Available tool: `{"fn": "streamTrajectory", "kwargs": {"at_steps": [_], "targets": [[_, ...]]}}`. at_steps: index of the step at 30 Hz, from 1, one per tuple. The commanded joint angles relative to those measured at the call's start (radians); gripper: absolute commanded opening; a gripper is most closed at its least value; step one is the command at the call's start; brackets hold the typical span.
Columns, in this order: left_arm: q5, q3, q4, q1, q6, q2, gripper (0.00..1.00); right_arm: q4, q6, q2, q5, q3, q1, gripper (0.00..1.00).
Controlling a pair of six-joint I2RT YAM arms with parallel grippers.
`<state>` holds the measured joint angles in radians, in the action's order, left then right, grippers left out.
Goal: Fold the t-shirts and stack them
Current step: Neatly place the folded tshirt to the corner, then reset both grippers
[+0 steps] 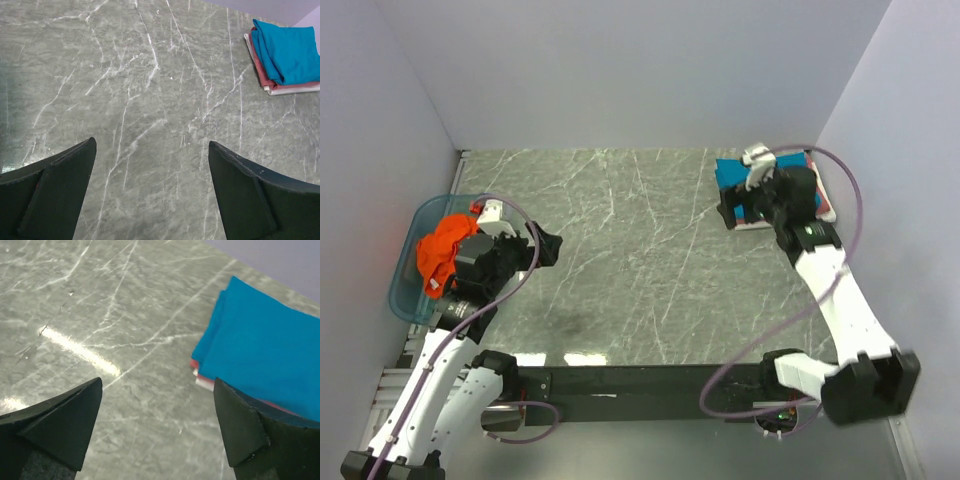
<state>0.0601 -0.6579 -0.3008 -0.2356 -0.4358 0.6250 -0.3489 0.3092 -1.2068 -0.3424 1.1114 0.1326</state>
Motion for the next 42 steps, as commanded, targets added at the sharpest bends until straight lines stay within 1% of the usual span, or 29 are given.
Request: {"fn": "streamTrajectory", "kwargs": {"at_steps": [1,2,4,5,8,9,13,14,17,21,27,42], "targets": [[0.035,-0.077,0.016,0.005,0.043,-0.001,0.99,0.122,-0.123,0.195,0.121,-0.09,-0.016,0.99],[0.035,-0.083,0.008,0.005,0.051,-0.004,0.99,0.129,-0.18,0.228,0.162,-0.131,-0.052,1.0],[0.027,-0.097,-0.018,0.005,0.074,-0.016,1.0,0.146,-0.238,0.312,0.196,-0.171,-0.094,1.0],[0.024,-0.1,-0.026,0.005,0.081,-0.024,1.0,0.159,-0.302,0.34,0.283,-0.214,-0.111,1.0],[-0.003,-0.101,-0.041,0.005,0.111,-0.042,0.99,0.206,-0.401,0.435,0.412,-0.293,-0.116,1.0],[-0.006,-0.103,-0.05,0.005,0.123,-0.047,0.99,0.227,-0.412,0.472,0.433,-0.314,-0.114,1.0],[-0.028,-0.075,-0.049,0.005,0.14,-0.067,1.0,0.235,-0.456,0.523,0.496,-0.369,-0.117,1.0],[-0.028,-0.037,-0.034,0.005,0.135,-0.097,1.0,0.252,-0.472,0.551,0.496,-0.41,-0.128,1.0],[-0.028,-0.013,-0.024,0.005,0.131,-0.119,0.99,0.264,-0.478,0.575,0.471,-0.429,-0.165,1.0],[-0.028,-0.006,-0.014,0.005,0.132,-0.123,0.99,0.271,-0.492,0.599,0.43,-0.455,-0.206,1.0],[-0.022,-0.006,-0.02,0.005,0.129,-0.117,0.99,0.257,-0.498,0.613,0.41,-0.469,-0.26,1.0],[-0.003,-0.005,-0.02,0.005,0.132,-0.12,0.99,0.249,-0.49,0.602,0.382,-0.473,-0.3,1.0]]}}
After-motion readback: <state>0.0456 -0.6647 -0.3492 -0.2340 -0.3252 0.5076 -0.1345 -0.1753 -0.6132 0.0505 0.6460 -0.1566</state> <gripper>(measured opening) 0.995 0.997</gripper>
